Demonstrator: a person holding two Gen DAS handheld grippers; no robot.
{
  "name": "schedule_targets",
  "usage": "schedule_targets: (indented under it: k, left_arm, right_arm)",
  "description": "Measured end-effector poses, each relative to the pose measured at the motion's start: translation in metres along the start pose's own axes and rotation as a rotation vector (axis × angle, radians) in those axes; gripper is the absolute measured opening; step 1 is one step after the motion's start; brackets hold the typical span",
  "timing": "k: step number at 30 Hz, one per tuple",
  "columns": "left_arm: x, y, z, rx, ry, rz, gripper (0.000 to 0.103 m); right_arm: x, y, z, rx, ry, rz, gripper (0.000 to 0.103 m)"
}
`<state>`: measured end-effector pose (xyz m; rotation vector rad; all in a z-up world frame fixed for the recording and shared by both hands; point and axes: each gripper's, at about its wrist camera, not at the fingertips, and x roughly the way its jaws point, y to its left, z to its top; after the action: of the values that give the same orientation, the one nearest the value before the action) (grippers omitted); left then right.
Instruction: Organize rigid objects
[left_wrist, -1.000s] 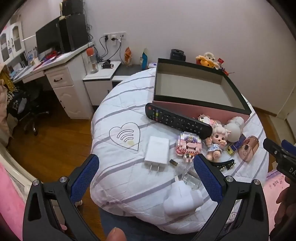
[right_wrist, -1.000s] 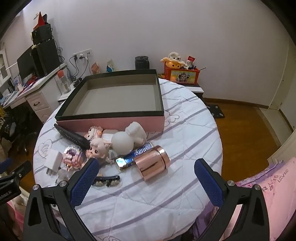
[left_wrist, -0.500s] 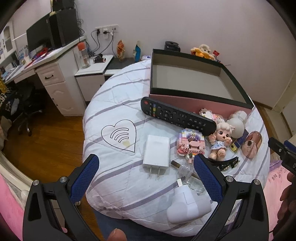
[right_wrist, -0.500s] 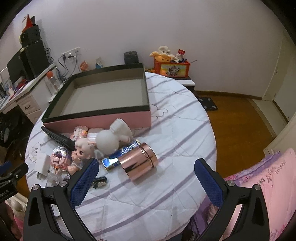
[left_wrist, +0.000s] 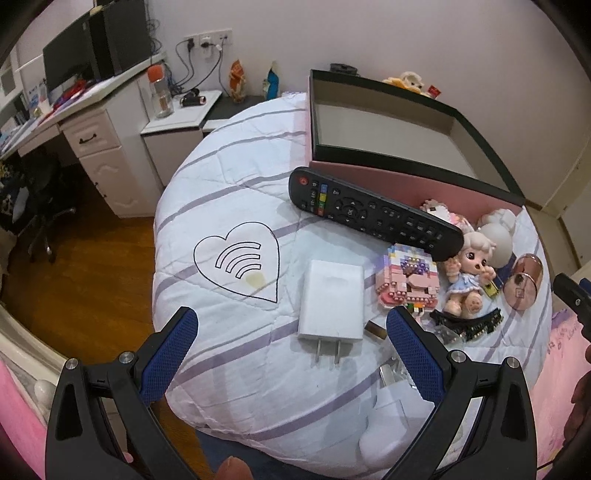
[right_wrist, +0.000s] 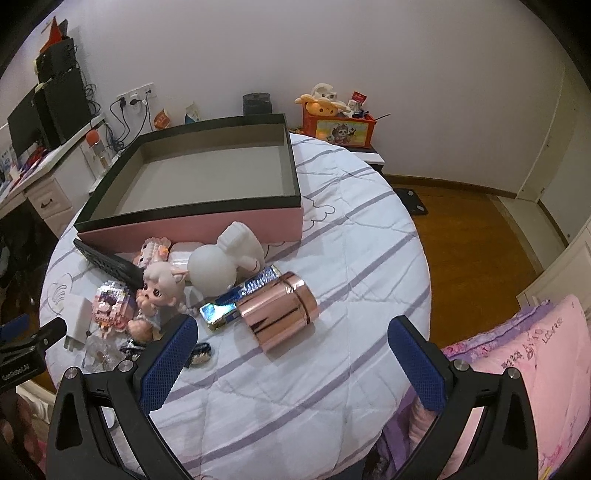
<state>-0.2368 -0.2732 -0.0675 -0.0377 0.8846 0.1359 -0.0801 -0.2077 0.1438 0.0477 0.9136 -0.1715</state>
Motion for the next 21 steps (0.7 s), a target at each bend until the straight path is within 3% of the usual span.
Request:
schedule_targets:
  k: [2, 4, 6, 7, 8, 9, 10, 11, 12, 13, 15, 16, 21]
  left_arm:
    - [-0.011, -0.021, -0.003, -0.021, 0.003, 0.013, 0.103]
    - [0.001, -0.006, 0.058, -0.031, 0.027, 0.018, 0.103]
    - [-0.010, -0.024, 0.065, -0.020, 0.029, 0.039, 0.103]
    - [-0.001, -0.011, 0.096, -0.021, 0.038, 0.040, 0.103]
    - [-0.005, -0.018, 0.103, -0.021, 0.038, 0.047, 0.103]
    - [-0.021, -0.040, 0.087, -0.021, 0.030, 0.053, 0.103]
    - [-0.009, -0.023, 0.122, -0.025, 0.036, 0.049, 0.103]
    - [-0.010, -0.027, 0.136, -0.030, 0.034, 0.052, 0.103]
    - [-0.028, -0.050, 0.122, -0.030, 0.022, 0.060, 0.103]
    - [-0.015, -0.033, 0.161, -0.037, 0.028, 0.060, 0.103]
    - [-0.033, -0.053, 0.169, -0.044, 0.012, 0.061, 0.103]
    - [-0.026, -0.026, 0.203, -0.046, 0.009, 0.050, 0.103]
    - [-0.080, -0.037, 0.227, -0.058, -0.083, 0.048, 0.103]
  right_arm:
    - [0.005, -0.001, 0.005, -0.010, 0.002, 0.012, 0.103]
    - [0.009, -0.001, 0.008, -0.022, 0.002, 0.025, 0.103]
    - [0.014, -0.002, 0.011, -0.022, 0.001, 0.044, 0.103]
    - [0.015, -0.002, 0.012, -0.020, 0.002, 0.050, 0.103]
    - [0.017, -0.003, 0.013, -0.016, 0.003, 0.056, 0.103]
    - [0.018, -0.003, 0.014, -0.013, 0.003, 0.060, 0.103]
    - [0.019, -0.003, 0.014, -0.011, 0.001, 0.066, 0.103]
    - [0.018, -0.002, 0.014, -0.009, -0.002, 0.074, 0.103]
    - [0.017, -0.002, 0.015, -0.009, -0.006, 0.080, 0.103]
    - [0.015, -0.001, 0.015, -0.010, -0.013, 0.088, 0.103]
    - [0.010, 0.001, 0.016, -0.014, -0.027, 0.102, 0.103]
    - [0.007, 0.002, 0.017, -0.018, -0.034, 0.106, 0.103]
    - [-0.019, 0.008, 0.018, -0.015, -0.096, 0.132, 0.103]
